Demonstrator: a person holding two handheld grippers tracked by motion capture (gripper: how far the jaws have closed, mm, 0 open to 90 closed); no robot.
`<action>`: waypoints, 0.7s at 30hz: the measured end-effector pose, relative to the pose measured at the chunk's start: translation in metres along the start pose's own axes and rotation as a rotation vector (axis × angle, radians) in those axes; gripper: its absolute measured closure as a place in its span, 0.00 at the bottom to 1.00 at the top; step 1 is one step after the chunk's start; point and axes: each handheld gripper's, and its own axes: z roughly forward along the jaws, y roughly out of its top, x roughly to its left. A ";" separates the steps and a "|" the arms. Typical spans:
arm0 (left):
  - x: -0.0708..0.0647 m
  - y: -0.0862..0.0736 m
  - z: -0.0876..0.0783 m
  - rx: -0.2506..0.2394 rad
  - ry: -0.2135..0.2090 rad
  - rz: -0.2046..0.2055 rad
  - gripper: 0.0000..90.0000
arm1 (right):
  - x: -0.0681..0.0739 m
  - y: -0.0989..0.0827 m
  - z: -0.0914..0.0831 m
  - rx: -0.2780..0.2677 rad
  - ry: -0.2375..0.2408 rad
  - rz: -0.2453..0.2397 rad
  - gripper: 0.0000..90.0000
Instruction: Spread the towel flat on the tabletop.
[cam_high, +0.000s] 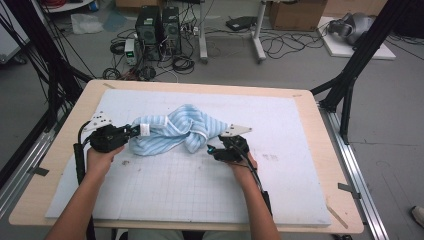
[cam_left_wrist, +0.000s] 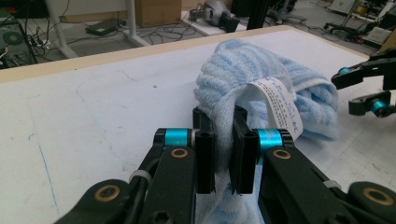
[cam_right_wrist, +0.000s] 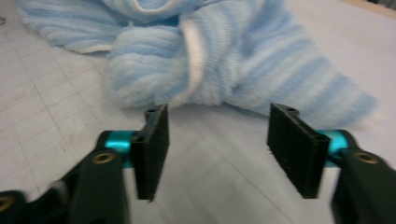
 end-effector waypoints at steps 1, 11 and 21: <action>0.000 0.000 0.000 0.000 -0.001 -0.003 0.91 | 0.002 0.002 0.004 0.001 0.000 -0.008 0.34; -0.002 -0.001 0.000 0.011 -0.016 0.002 0.91 | 0.005 0.025 0.048 0.088 -0.019 -0.044 0.81; 0.001 -0.007 -0.004 0.014 -0.002 -0.008 0.91 | -0.031 0.054 0.008 0.005 -0.010 0.043 0.86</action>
